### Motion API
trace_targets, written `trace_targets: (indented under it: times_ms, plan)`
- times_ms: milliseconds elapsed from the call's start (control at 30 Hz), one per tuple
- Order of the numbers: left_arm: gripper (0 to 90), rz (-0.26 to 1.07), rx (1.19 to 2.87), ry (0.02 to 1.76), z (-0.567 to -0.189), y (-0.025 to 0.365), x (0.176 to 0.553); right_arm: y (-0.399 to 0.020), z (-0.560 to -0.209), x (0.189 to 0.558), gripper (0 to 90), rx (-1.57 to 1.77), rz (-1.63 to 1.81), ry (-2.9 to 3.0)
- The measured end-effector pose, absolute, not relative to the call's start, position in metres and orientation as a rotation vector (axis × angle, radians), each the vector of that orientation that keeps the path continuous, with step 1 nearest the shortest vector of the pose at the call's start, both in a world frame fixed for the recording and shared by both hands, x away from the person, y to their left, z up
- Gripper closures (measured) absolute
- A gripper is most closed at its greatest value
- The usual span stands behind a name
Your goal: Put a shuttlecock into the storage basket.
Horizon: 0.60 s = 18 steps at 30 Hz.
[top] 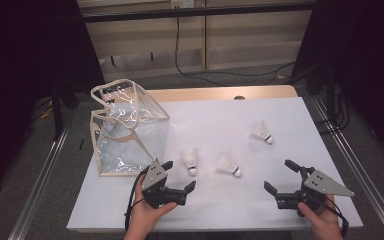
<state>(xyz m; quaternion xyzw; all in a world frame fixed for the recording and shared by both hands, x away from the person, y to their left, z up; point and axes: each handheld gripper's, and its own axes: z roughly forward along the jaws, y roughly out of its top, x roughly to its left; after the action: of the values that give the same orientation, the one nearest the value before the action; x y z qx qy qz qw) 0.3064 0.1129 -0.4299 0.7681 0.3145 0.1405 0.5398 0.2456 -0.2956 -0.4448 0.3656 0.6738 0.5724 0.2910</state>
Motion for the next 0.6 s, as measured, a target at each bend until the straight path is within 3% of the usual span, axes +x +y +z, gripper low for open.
trace_targets:
  times_ms: [600]
  plan:
    - [5.8,0.311,1.905,0.836,-0.434,0.098,0.316,-0.296,-0.445,0.246,0.0,0.976,1.525,1.797]
